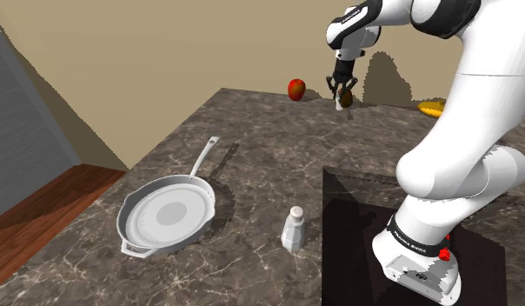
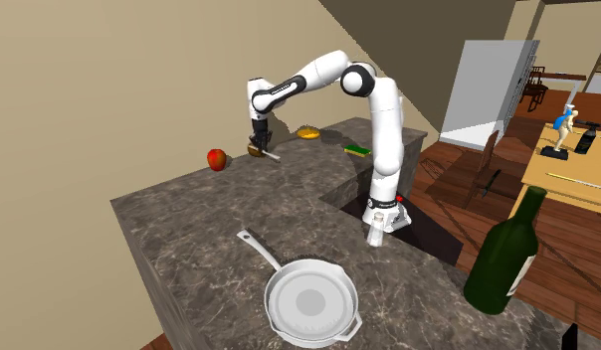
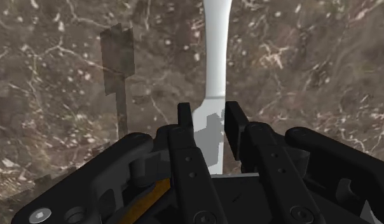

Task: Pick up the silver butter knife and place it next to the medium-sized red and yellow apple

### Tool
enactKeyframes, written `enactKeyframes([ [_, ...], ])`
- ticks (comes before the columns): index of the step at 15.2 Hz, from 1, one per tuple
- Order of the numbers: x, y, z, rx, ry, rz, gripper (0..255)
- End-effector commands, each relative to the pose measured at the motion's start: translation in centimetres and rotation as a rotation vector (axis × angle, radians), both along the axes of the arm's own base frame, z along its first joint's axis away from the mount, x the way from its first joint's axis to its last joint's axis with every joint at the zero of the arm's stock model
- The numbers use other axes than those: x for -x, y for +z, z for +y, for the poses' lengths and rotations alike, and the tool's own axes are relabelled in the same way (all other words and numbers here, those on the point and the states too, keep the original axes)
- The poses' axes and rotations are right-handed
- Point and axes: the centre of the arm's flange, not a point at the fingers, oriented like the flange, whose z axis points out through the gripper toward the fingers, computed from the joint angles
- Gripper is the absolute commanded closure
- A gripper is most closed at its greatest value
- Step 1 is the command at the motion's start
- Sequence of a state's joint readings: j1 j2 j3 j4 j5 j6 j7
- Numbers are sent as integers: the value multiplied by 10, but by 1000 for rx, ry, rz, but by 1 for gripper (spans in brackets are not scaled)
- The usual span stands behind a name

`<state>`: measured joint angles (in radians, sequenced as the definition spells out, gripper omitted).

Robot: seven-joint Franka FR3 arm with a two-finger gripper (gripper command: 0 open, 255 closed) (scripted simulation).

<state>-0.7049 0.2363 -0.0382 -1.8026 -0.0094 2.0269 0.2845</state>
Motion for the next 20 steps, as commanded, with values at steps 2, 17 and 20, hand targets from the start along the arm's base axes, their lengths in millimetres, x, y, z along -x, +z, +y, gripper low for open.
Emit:
enactKeyframes([
  [2,0,-16,1,0,0,0,255],
  [17,0,-61,1,0,0,0,255],
  [20,0,-61,1,0,0,0,0],
])
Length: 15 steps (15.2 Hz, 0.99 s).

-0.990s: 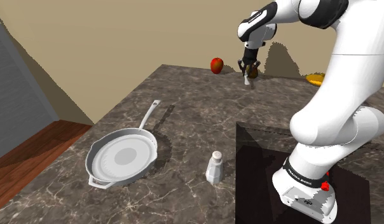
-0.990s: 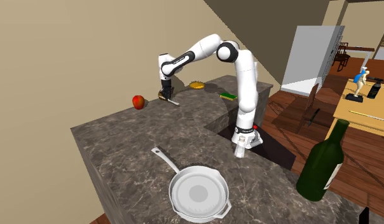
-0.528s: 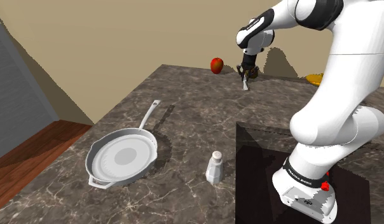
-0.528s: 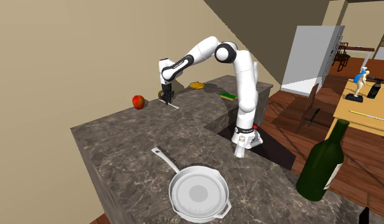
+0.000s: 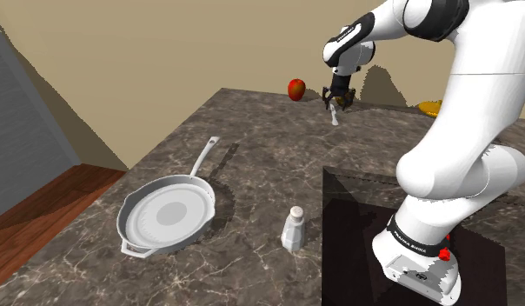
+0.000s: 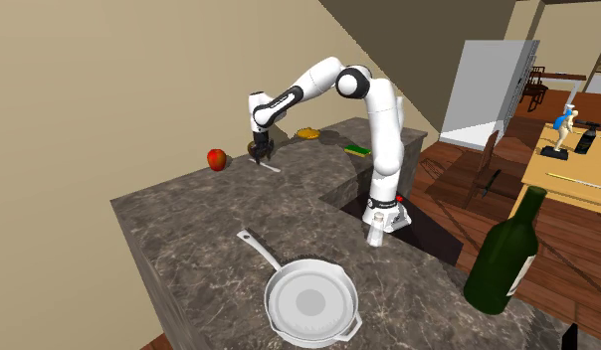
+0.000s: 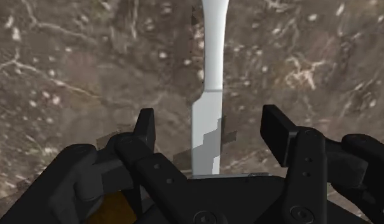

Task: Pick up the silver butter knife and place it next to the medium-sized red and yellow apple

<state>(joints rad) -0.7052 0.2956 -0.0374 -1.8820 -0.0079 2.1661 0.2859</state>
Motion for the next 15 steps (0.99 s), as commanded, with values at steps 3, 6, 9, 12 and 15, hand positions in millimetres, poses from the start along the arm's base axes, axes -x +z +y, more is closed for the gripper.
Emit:
enactKeyframes([
  [3,0,0,0,0,0,0,0],
  [6,-1,26,0,0,0,0,0],
  [9,-1,50,0,0,0,0,0],
  [12,-1,50,0,0,0,0,0],
  [15,-1,50,0,0,0,0,0],
])
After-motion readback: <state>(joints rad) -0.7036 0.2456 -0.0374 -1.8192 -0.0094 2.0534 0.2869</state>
